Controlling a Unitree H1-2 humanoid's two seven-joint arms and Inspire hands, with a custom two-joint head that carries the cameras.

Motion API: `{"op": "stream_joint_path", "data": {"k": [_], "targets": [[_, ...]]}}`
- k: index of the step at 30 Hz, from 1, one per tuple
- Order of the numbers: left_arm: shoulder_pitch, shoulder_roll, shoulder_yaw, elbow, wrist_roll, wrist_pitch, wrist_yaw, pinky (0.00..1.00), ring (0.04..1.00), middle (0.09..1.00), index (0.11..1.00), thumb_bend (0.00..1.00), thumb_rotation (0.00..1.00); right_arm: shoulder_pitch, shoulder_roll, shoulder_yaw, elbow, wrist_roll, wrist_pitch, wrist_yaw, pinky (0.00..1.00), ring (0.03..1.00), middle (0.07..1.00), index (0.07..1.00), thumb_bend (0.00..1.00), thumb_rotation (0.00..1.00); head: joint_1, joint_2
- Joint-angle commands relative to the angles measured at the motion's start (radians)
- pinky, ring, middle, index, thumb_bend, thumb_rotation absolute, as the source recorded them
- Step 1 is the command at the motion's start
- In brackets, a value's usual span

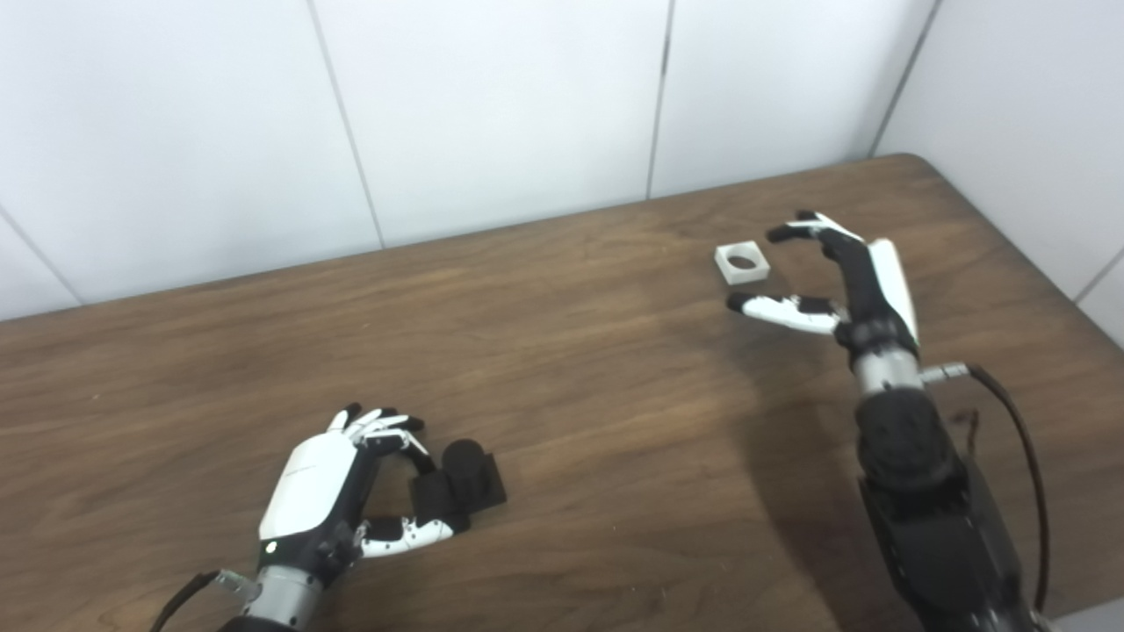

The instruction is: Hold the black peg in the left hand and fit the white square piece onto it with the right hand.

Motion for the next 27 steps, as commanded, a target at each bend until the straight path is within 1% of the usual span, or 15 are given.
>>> {"op": "stream_joint_path", "data": {"k": [1, 4, 7, 9, 12, 16, 17, 19, 22, 27], "targets": [[-0.001, 0.025, 0.011, 0.003, -0.003, -0.001, -0.010, 1.00, 0.883, 0.786, 0.484, 0.52, 0.05, -0.072, -0.053, -0.001, 0.023, -0.027, -0.011, 0.006, 0.90, 0.909, 0.889, 0.672, 0.84, 0.25, -0.007, 0.001], [-0.001, 0.033, 0.014, 0.002, -0.006, -0.004, -0.015, 1.00, 0.881, 0.784, 0.484, 0.52, 0.05, -0.118, -0.103, 0.028, 0.082, -0.051, -0.002, 0.042, 0.89, 0.915, 0.901, 0.688, 0.84, 0.25, -0.019, 0.001], [-0.002, 0.039, 0.019, 0.001, -0.008, -0.008, -0.014, 1.00, 0.876, 0.780, 0.484, 0.52, 0.05, -0.171, -0.176, 0.080, 0.137, -0.080, 0.022, 0.118, 0.90, 0.953, 0.931, 0.709, 0.84, 0.25, -0.026, 0.000], [-0.003, 0.042, 0.021, 0.003, -0.007, -0.014, -0.008, 1.00, 0.872, 0.777, 0.484, 0.52, 0.05, -0.209, -0.237, 0.130, 0.168, -0.111, 0.041, 0.185, 0.90, 0.968, 0.945, 0.719, 0.86, 0.26, -0.030, 0.000], [-0.003, 0.045, 0.024, 0.008, -0.007, -0.022, -0.002, 1.00, 0.865, 0.771, 0.484, 0.52, 0.05, -0.259, -0.300, 0.182, 0.200, -0.141, 0.067, 0.264, 0.98, 0.993, 0.956, 0.735, 0.89, 0.27, -0.036, -0.001], [-0.005, 0.044, 0.028, 0.016, -0.009, -0.026, -0.001, 1.00, 0.861, 0.765, 0.484, 0.52, 0.05, -0.314, -0.344, 0.223, 0.241, -0.186, 0.078, 0.333, 1.00, 1.000, 0.957, 0.748, 0.89, 0.27, -0.040, -0.001], [-0.005, 0.043, 0.029, 0.019, -0.011, -0.029, 0.000, 1.00, 0.860, 0.764, 0.484, 0.52, 0.05, -0.330, -0.351, 0.229, 0.258, -0.191, 0.078, 0.345, 0.99, 0.997, 0.954, 0.750, 0.89, 0.27, -0.042, -0.001], [-0.006, 0.042, 0.029, 0.023, -0.009, -0.030, -0.002, 1.00, 0.856, 0.762, 0.484, 0.52, 0.05, -0.361, -0.356, 0.231, 0.292, -0.204, 0.079, 0.374, 0.97, 0.994, 0.950, 0.753, 0.90, 0.24, -0.042, -0.001], [-0.007, 0.041, 0.025, 0.025, -0.002, -0.032, -0.005, 1.00, 0.854, 0.763, 0.484, 0.52, 0.05, -0.397, -0.364, 0.236, 0.328, -0.219, 0.079, 0.409, 0.99, 0.999, 0.944, 0.745, 0.90, 0.19, -0.042, -0.001], [-0.007, 0.039, 0.024, 0.023, 0.002, -0.028, -0.010, 1.00, 0.856, 0.765, 0.485, 0.52, 0.05, -0.448, -0.398, 0.283, 0.361, -0.265, 0.077, 0.474, 1.00, 1.000, 0.938, 0.740, 0.88, 0.19, -0.039, 0.000]]}}
